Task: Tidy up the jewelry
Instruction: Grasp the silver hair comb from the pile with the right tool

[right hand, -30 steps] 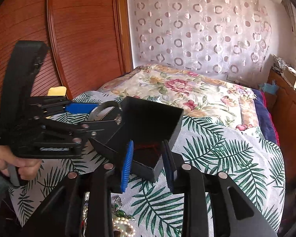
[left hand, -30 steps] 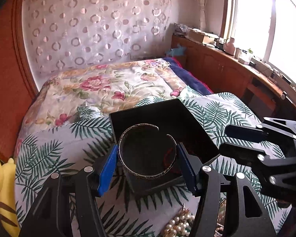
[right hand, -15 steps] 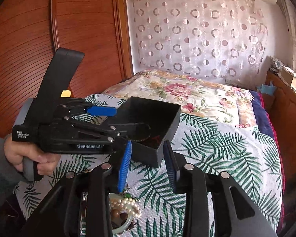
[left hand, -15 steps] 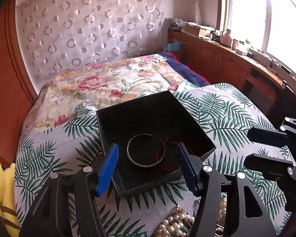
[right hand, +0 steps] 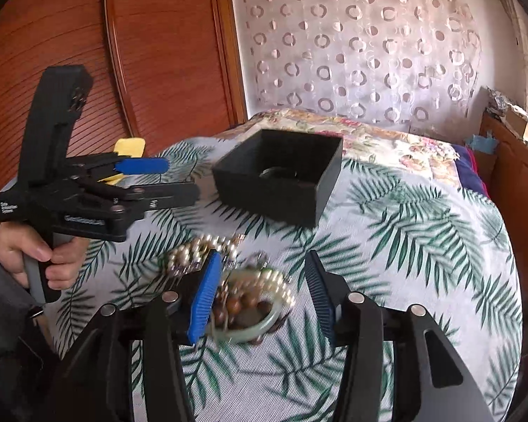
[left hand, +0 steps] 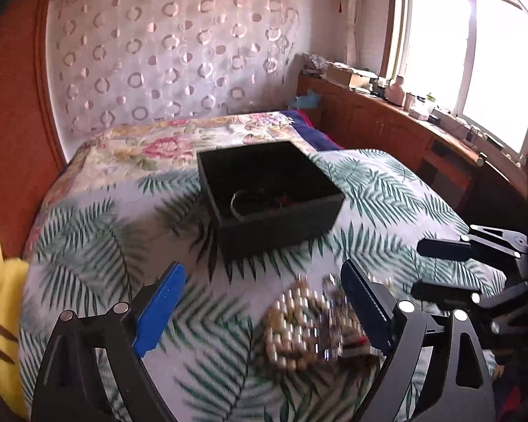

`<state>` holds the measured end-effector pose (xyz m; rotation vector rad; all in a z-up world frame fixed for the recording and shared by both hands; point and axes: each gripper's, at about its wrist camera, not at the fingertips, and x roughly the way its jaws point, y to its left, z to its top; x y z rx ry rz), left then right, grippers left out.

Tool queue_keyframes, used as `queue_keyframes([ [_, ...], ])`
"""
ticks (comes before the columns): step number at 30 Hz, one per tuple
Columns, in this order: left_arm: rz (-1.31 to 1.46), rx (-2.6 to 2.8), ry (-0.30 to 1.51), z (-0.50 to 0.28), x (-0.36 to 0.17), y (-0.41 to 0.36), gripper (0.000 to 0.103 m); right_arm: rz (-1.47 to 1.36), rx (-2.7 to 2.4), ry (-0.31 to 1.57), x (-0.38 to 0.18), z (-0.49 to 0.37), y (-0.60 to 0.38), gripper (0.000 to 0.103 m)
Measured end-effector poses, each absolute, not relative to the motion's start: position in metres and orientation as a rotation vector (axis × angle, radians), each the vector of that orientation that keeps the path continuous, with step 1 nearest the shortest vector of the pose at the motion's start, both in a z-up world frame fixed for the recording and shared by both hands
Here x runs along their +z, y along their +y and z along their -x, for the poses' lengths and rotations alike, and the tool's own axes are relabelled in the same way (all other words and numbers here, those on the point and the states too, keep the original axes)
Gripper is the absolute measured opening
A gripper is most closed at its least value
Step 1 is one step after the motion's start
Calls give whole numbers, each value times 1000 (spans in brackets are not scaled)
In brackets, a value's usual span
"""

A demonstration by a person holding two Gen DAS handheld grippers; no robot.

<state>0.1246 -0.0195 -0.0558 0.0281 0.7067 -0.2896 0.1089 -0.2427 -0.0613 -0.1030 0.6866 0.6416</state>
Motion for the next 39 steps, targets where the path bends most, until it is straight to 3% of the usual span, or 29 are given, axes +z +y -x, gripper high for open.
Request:
queue_keyframes([
  [7, -3, -256, 729, -96, -71, 0, 86, 136, 703, 729, -66, -96, -225, 52],
  [10, 5, -242, 731, -88, -73, 7, 86, 164, 731, 743, -69, -96, -210, 60],
  [24, 23, -233, 713, -69, -72, 20, 86, 428, 678, 747, -83, -94, -175, 59],
  [29, 20, -236, 714, -69, -73, 18, 86, 491, 658, 737, -86, -92, -173, 41],
  [39, 18, -237, 717, -68, -75, 17, 86, 408, 658, 713, -71, -99, -185, 35],
])
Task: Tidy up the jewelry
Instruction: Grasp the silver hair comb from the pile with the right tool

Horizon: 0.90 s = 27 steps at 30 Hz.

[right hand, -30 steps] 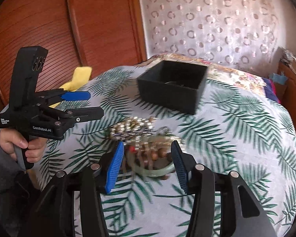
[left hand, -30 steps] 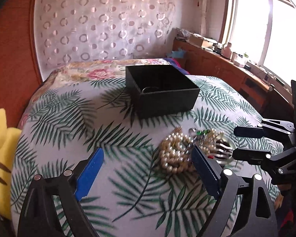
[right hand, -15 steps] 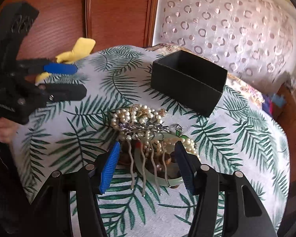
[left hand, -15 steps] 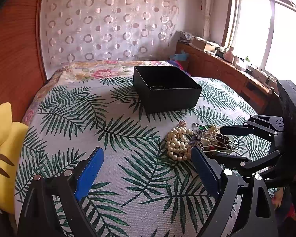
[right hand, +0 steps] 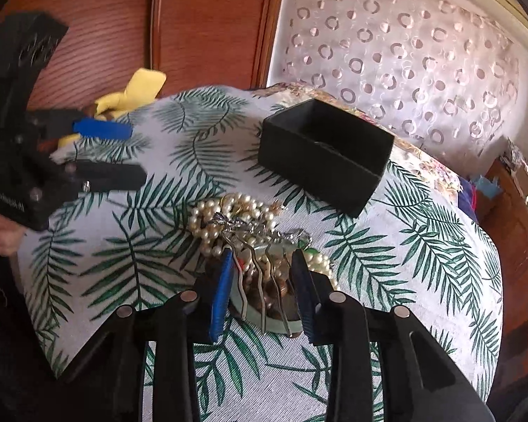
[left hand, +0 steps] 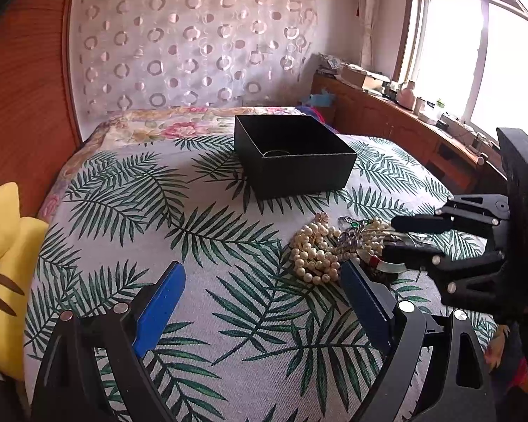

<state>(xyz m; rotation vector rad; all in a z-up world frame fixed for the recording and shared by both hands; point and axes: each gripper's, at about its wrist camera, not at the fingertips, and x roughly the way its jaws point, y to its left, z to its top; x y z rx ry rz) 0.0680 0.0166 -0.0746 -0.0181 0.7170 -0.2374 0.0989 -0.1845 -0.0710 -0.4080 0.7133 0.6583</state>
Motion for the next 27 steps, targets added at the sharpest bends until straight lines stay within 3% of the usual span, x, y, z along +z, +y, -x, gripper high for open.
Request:
queue_keyframes([
  [1, 18, -239, 719, -68, -75, 16, 86, 396, 657, 710, -69, -101, -186, 23],
  [8, 15, -243, 724, -67, -77, 13, 86, 343, 644, 709, -65, -115, -194, 4],
  [17, 13, -248, 733, -69, -79, 11, 86, 318, 666, 707, -64, -124, -197, 1],
  [18, 13, -249, 733, -69, -79, 11, 86, 327, 667, 708, -64, -125, -195, 3],
  [20, 13, -248, 735, -70, -80, 11, 86, 326, 669, 710, -64, -128, -192, 28],
  [21, 14, -248, 736, -70, -80, 11, 86, 317, 676, 716, -64, -131, -191, 46],
  [22, 15, -249, 736, -70, -80, 11, 86, 303, 685, 728, -65, -136, -191, 51],
  [27, 15, -249, 737, -71, -81, 11, 86, 270, 713, 799, -73, -156, -187, 51],
])
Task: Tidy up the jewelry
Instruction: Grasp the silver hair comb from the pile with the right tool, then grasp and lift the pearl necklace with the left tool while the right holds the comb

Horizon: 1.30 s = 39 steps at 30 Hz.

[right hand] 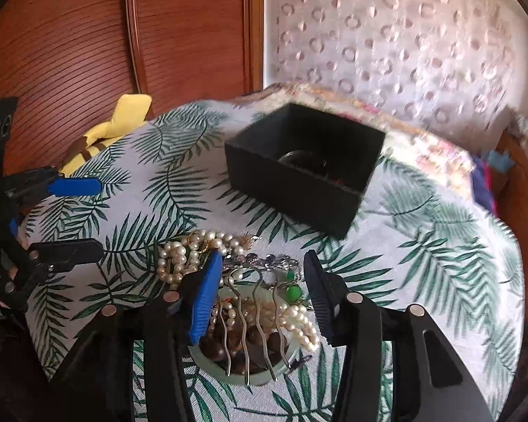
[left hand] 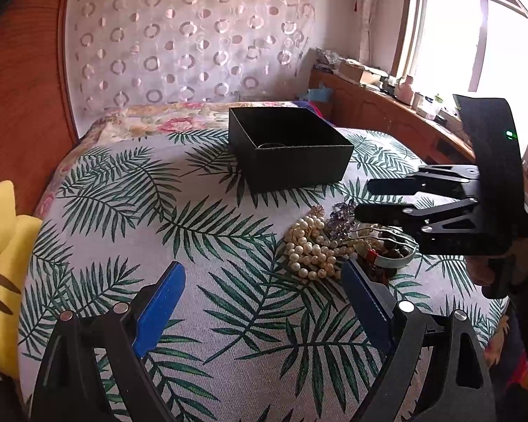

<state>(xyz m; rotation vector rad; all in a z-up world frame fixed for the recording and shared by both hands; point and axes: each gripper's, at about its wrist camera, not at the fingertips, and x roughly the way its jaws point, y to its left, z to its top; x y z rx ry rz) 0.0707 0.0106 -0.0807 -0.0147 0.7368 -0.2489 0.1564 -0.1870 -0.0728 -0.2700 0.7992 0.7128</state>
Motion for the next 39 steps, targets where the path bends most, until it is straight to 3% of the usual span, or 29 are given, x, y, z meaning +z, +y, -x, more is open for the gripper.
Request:
queue_keyframes([
  [2, 15, -249, 736, -71, -80, 11, 86, 264, 725, 814, -76, -160, -185, 52],
  [4, 18, -249, 736, -71, -81, 11, 86, 257, 747, 834, -78, -161, -182, 61],
  [10, 17, -249, 736, -71, -82, 11, 86, 288, 767, 878, -88, -160, -171, 68],
  [15, 22, -249, 734, -71, -83, 13, 86, 295, 752, 903, -97, -165, -167, 67],
  [17, 22, -248, 735, -71, -83, 13, 86, 295, 743, 890, -96, -164, -167, 58],
  [31, -3, -285, 775, -75, -91, 6, 86, 255, 712, 765, -58, -148, -198, 58],
  [32, -3, -298, 781, -76, -92, 5, 84, 254, 707, 760, -56, -147, -201, 58],
  [39, -15, -365, 855, -94, -99, -12, 43, 249, 674, 754, -55, -141, -220, 58],
])
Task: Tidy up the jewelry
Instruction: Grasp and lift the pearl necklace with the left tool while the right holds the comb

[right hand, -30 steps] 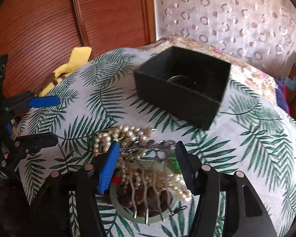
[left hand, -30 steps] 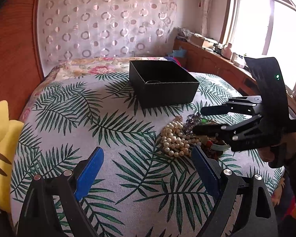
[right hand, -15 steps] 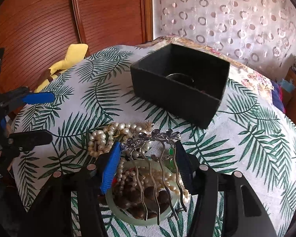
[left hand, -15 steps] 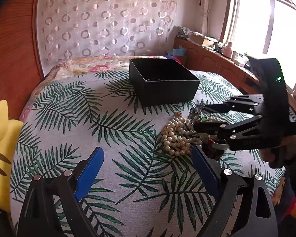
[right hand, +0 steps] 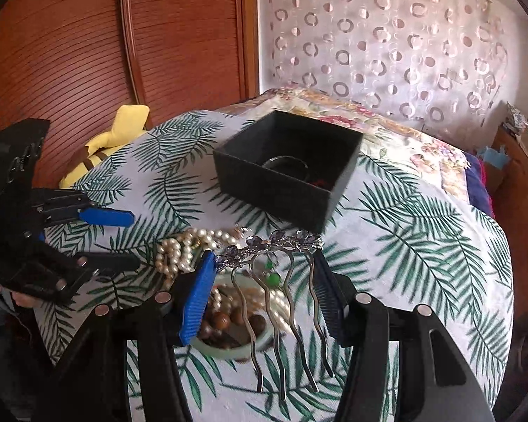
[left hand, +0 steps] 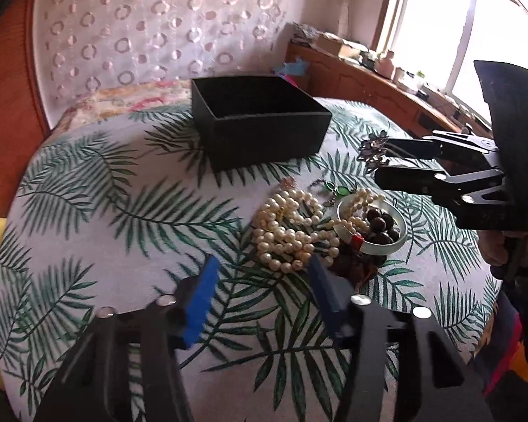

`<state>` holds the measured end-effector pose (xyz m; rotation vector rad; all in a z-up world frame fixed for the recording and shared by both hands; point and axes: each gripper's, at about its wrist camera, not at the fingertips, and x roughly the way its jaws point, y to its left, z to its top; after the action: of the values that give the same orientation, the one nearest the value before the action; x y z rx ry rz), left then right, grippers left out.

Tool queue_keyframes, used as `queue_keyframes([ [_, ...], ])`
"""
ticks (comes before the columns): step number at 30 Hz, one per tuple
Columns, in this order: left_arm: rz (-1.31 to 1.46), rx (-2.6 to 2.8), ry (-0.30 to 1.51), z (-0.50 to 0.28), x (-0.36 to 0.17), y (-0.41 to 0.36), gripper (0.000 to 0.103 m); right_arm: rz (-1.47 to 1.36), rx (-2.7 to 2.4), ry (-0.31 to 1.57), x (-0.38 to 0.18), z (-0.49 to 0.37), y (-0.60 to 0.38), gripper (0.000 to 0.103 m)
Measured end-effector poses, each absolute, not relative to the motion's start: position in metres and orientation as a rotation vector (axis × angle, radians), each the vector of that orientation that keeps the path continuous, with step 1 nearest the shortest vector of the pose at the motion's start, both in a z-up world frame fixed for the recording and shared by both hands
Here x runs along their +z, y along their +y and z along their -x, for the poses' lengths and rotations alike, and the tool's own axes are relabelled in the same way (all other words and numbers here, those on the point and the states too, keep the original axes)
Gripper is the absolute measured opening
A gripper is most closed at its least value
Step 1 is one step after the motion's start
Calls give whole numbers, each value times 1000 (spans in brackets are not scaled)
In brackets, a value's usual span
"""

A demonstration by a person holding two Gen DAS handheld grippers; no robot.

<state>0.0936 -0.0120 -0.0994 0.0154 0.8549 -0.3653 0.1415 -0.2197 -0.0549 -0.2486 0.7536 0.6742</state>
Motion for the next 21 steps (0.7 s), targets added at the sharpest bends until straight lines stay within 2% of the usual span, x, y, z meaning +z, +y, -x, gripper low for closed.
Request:
queue_keyframes([
  [2, -33, -361, 870, -99, -102, -17, 33, 240, 671, 755, -56, -140, -224, 58],
  [6, -59, -356, 888, -109, -104, -22, 26, 225, 669, 750, -58, -137, -229, 58],
  [11, -86, -352, 898, -118, -108, -25, 25, 210, 674, 742, -56, -135, -231, 58],
  [13, -94, -357, 899, -118, -108, -27, 6, 208, 677, 742, -56, -134, -232, 58],
  [21, -54, -384, 840, -101, -86, -21, 6, 211, 680, 741, -56, -132, -231, 58],
])
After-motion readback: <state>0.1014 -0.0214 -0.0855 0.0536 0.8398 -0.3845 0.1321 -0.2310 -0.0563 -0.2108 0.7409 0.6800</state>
